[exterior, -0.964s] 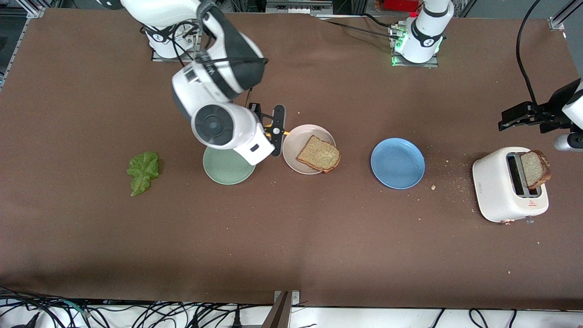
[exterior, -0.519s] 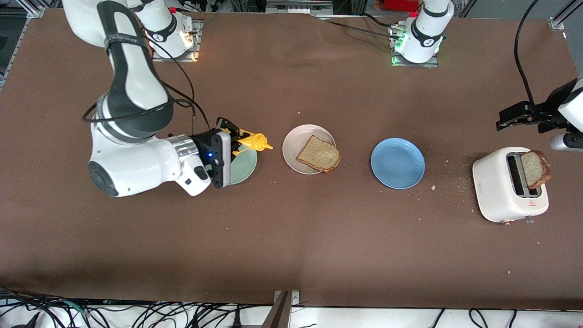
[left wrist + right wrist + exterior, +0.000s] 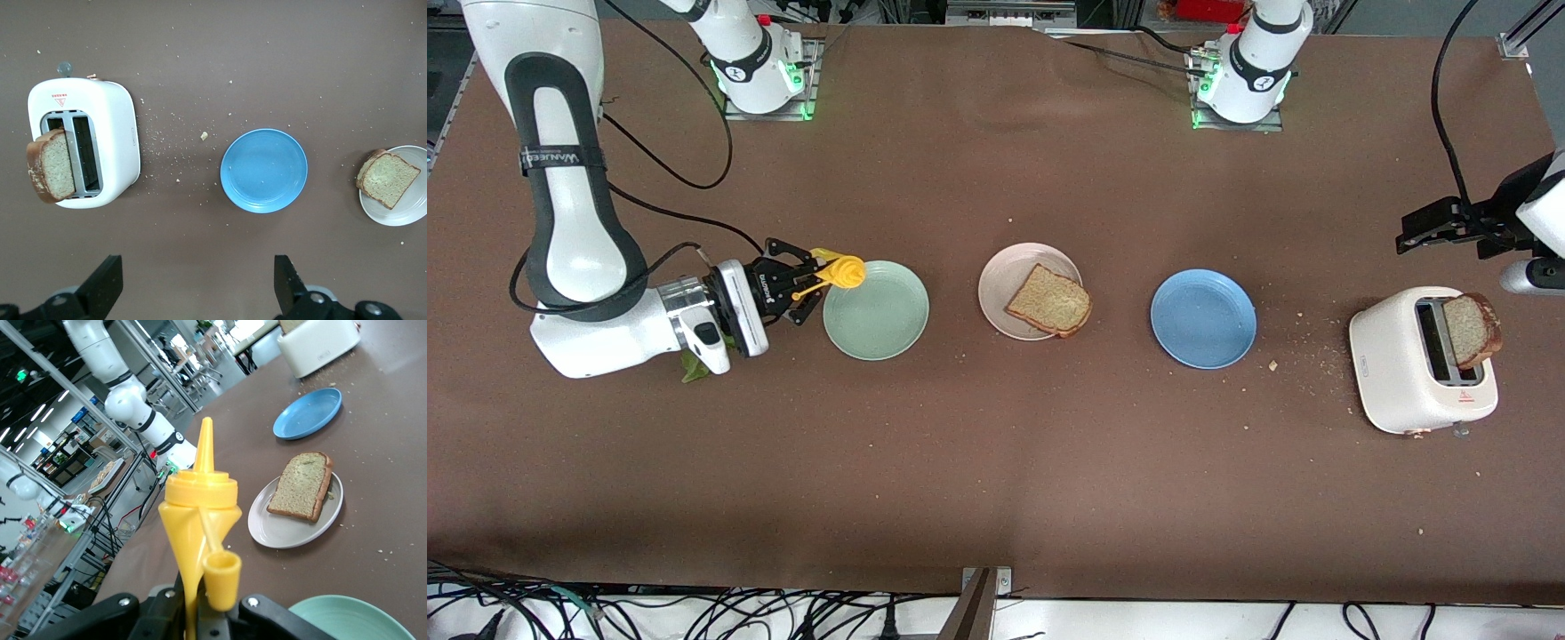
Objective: Make sandwich in beige plate with both arms
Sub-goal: 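Carry the mustard bottle back beside the green plate and lower it, then release the mustard bottle and withdraw the right gripper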
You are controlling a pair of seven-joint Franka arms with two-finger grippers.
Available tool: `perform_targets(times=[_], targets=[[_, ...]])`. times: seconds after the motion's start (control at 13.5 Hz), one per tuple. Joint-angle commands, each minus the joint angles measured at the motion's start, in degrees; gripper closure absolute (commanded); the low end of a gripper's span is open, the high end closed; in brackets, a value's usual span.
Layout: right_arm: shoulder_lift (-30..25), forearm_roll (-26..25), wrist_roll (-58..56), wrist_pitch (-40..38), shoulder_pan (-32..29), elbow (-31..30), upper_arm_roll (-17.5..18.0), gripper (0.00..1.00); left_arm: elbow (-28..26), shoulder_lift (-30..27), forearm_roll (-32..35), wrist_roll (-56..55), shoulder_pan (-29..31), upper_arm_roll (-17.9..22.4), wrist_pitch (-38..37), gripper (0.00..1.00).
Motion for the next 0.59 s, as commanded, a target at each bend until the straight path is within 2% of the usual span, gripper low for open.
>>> perform_targets(times=[0.0,0.22,0.52], targets=[[-2.7,1.9,-14.5,-1.9,-3.4,-6.7,0.7,1.0,-0.4,-0.7,1.7,-0.6,0.0,-0.3,-0.5,0.0],[4.2,1.8,-28.8,-9.2,-8.1,-6.0,0.7,1.0,-0.4,-0.8,1.7,-0.6,0.0,-0.2,-1.1,0.0],[14.6,1.7,-43.1,-10.5,-10.8,-1.3,0.7,1.0,-0.4,-0.8,1.7,-0.6,0.0,-0.3,-1.2,0.0]])
